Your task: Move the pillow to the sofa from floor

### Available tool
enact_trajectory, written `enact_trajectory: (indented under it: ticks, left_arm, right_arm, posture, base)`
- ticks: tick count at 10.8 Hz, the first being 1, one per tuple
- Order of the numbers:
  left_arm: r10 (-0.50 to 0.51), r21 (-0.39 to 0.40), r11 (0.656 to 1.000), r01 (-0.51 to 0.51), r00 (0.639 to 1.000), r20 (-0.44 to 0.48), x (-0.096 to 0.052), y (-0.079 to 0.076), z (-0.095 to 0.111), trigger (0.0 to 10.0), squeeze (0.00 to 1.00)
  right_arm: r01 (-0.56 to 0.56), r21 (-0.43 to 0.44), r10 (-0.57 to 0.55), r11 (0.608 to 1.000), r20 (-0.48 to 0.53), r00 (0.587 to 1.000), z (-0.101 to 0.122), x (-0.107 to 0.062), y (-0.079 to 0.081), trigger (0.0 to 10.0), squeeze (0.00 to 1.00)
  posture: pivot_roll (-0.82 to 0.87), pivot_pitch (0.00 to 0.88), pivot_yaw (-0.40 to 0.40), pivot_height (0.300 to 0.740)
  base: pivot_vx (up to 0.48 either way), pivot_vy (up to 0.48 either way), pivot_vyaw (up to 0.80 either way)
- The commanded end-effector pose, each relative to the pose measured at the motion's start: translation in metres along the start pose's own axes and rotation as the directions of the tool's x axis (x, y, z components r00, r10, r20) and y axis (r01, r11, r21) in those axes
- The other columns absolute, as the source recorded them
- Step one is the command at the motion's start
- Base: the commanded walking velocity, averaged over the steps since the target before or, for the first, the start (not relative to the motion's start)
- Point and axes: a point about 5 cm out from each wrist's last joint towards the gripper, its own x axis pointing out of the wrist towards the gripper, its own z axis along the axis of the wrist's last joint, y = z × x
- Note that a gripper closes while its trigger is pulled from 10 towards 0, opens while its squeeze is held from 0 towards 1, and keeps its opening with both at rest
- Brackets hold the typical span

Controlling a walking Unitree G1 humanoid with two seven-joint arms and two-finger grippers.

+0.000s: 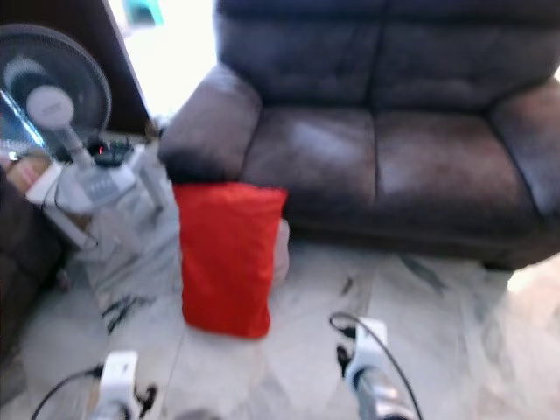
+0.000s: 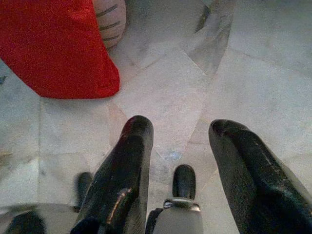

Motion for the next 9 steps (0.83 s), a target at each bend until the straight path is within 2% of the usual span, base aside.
enact_trajectory:
  ticks: [1,2,4,9]
  left_arm:
    - [0.01,0.005,1.0,-0.01,1.0,-0.024,-0.0014,0.0014,-0.0069,10.0,0.0]
    - [0.008,0.006,1.0,-0.008,1.0,-0.024,-0.001,-0.0014,-0.006,10.0,0.0]
    - [0.007,0.007,1.0,-0.007,1.0,-0.024,-0.0004,-0.0003,-0.0039,10.0,0.0]
    - [0.013,0.008,1.0,-0.013,1.0,-0.023,-0.0001,0.0062,-0.0019,10.0,0.0]
  right_arm:
    - [-0.021,0.009,0.021,1.0,-0.007,1.0,-0.0015,0.0009,0.0094,10.0,0.0]
    - [-0.021,0.014,0.022,1.0,-0.008,1.0,-0.0017,0.0009,0.0095,10.0,0.0]
    - [-0.023,0.022,0.023,0.999,-0.016,1.0,-0.0027,0.0009,0.0098,10.0,0.0]
    - [-0.022,0.019,0.022,1.0,-0.007,1.0,-0.0021,0.0008,0.0096,10.0,0.0]
  posture:
    - [0.05,0.095,-0.006,0.74]
    - [0.05,0.096,-0.005,0.74]
    - [0.06,0.094,-0.005,0.74]
    - [0.05,0.092,-0.004,0.74]
  base:
    - [0.0,0.398,0.0]
    - [0.0,0.394,0.0]
    - [0.0,0.396,-0.7]
    - [0.0,0.395,0.0]
